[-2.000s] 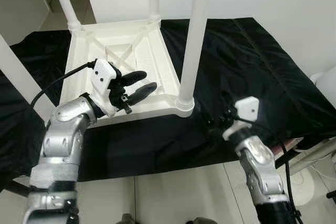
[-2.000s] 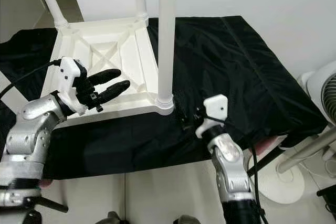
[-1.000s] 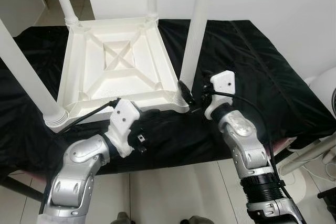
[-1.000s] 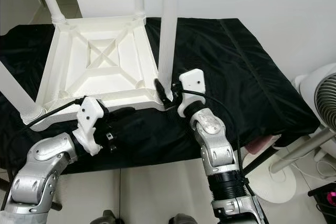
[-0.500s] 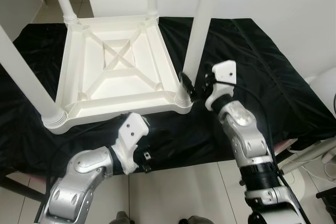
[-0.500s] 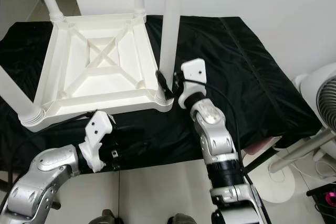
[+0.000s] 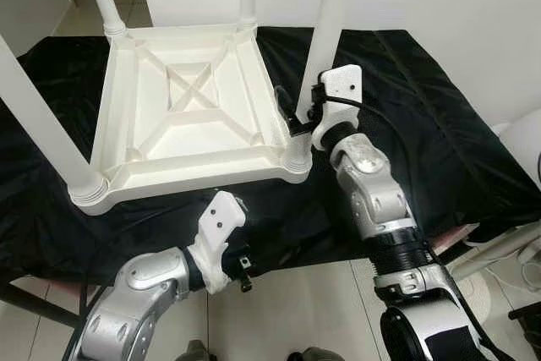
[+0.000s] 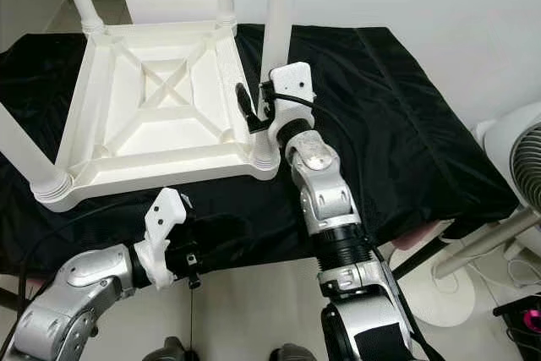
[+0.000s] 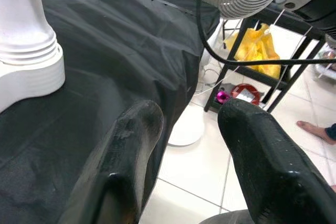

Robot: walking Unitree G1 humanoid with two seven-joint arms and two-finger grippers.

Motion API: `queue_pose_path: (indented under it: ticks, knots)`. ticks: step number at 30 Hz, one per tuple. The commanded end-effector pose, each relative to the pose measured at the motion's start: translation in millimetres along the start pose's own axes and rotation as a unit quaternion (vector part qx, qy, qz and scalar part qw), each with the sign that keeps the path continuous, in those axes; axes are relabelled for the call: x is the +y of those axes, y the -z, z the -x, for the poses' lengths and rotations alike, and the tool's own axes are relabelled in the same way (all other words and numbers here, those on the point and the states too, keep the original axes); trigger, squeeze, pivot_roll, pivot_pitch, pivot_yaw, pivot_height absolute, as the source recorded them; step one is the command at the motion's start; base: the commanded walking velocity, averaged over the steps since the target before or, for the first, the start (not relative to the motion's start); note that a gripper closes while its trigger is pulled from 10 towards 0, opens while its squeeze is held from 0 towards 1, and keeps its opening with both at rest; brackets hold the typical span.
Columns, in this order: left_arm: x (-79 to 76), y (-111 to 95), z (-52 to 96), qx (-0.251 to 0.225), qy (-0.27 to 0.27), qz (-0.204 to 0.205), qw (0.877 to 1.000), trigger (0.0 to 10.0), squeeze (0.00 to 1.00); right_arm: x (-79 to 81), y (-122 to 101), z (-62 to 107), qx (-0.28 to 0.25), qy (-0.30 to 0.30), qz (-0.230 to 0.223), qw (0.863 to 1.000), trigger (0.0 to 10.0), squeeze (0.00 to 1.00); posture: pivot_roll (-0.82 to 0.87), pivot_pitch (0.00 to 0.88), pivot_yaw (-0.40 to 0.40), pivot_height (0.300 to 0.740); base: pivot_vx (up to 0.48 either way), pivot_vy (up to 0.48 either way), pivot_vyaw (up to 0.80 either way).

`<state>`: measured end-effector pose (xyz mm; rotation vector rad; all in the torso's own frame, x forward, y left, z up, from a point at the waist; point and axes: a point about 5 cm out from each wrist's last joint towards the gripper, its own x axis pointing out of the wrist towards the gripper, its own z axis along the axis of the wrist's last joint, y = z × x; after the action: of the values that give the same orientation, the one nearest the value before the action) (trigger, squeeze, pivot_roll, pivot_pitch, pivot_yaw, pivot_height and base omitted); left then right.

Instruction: Building children table

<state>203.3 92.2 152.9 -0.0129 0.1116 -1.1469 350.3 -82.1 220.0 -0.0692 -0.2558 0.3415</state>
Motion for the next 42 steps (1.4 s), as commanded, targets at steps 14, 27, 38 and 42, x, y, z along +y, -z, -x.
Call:
queue_pose_path:
  ticks: [14,27,38,42]
  knots:
    - [0.7,-3,-3.1,-0.012,-0.020,0.008,1.000,10.0,0.00,3.1,-1,-6.8,0.008,0.013,-0.001,1.000,10.0,0.00,-0.03,0.027,-0.040,0.740,0.000,0.000,0.00]
    - [2.3,1,-11.0,-0.009,-0.041,0.013,0.999,10.0,0.00,6.5,-4,-6.6,0.005,0.027,0.002,1.000,10.0,0.00,-0.04,0.031,-0.040,0.740,0.000,0.000,0.00]
    - [5.5,-2,-23.1,-0.018,-0.069,0.013,0.997,10.0,0.00,7.1,-2,-3.5,0.013,0.049,-0.015,0.999,10.0,0.00,-0.06,0.034,-0.037,0.740,0.000,0.000,0.00]
    - [4.8,-3,-25.3,-0.017,-0.069,0.009,0.997,10.0,0.00,6.2,-2,-3.2,0.014,0.054,-0.013,0.998,10.0,0.00,-0.06,0.036,-0.038,0.740,0.000,0.000,0.00]
